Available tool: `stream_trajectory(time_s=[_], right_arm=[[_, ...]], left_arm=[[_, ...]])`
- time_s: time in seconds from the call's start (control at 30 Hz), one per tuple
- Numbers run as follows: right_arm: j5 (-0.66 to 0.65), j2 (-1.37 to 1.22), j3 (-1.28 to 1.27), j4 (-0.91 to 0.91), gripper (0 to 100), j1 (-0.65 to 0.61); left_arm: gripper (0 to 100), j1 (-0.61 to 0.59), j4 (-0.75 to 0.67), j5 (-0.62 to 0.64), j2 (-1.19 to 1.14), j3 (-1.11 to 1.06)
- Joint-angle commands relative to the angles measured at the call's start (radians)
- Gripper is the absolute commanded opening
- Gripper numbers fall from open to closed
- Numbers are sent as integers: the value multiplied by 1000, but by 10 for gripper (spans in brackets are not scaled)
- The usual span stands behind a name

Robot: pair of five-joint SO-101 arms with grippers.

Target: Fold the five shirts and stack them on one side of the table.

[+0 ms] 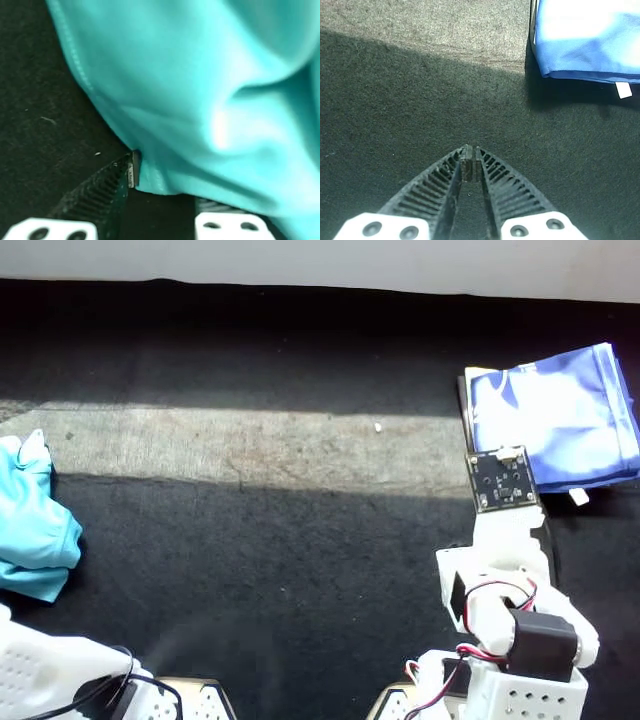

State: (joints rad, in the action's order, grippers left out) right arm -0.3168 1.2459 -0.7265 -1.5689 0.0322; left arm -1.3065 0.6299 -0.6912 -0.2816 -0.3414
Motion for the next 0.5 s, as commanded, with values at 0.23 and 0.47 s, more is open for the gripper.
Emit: stream_trajectory(time_s=[0.23, 0.47], right_arm=[[8, 1, -1, 16, 31, -7], [11, -1, -50, 62, 31, -70]], left_arm=[[9, 31, 91, -5, 176, 48], [9, 128, 334, -3, 470, 50]])
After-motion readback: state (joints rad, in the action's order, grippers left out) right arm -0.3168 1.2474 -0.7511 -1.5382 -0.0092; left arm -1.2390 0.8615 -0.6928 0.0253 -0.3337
